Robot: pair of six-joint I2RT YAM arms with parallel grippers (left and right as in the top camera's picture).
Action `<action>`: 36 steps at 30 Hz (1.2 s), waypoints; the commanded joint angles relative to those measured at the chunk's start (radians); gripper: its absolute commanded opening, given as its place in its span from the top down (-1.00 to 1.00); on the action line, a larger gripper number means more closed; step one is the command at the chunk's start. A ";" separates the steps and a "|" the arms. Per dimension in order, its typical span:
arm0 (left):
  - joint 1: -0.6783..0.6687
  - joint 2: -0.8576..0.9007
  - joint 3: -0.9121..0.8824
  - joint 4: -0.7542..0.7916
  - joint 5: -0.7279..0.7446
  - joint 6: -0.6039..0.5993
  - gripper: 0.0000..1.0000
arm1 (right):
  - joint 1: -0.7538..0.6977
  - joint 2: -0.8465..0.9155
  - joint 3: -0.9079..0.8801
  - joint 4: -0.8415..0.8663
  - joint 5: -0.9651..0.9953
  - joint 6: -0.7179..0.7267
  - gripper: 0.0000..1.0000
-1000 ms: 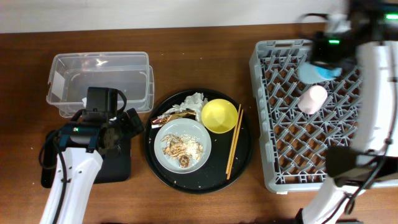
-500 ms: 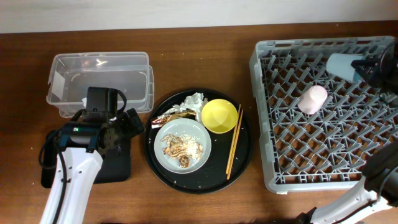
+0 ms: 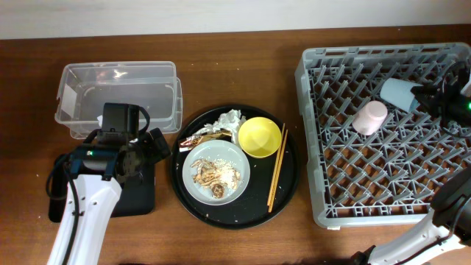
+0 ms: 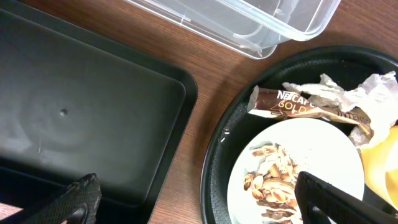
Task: Sort waste into correct bins and load items into the dishwasher rack
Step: 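Carry the blue cup into the rack beside the pink cup and release, then reach the right gripper down to the wooden chopsticks and grasp one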
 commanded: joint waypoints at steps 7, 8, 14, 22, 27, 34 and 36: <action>0.004 -0.006 0.015 -0.002 -0.001 0.008 -0.99 | -0.018 0.097 -0.006 0.012 0.008 0.006 0.92; 0.004 -0.006 0.015 -0.002 -0.001 0.008 -0.99 | -0.027 0.096 -0.005 -0.005 0.040 0.021 0.92; 0.004 -0.006 0.015 -0.002 -0.001 0.008 -0.99 | -0.081 0.090 -0.002 -0.125 0.209 0.049 0.92; 0.004 -0.006 0.015 -0.002 -0.001 0.008 -0.99 | -0.170 0.006 -0.002 -0.255 0.236 0.057 0.86; 0.004 -0.006 0.015 -0.002 -0.001 0.008 -0.99 | -0.194 -0.145 -0.002 -0.304 0.279 0.092 0.81; 0.004 -0.006 0.015 -0.001 -0.001 0.008 -0.99 | -0.079 -0.537 -0.002 -0.275 0.294 0.108 0.27; 0.004 -0.006 0.015 -0.002 -0.001 0.008 -0.99 | 0.016 -0.611 -0.002 -0.275 0.295 0.096 -0.08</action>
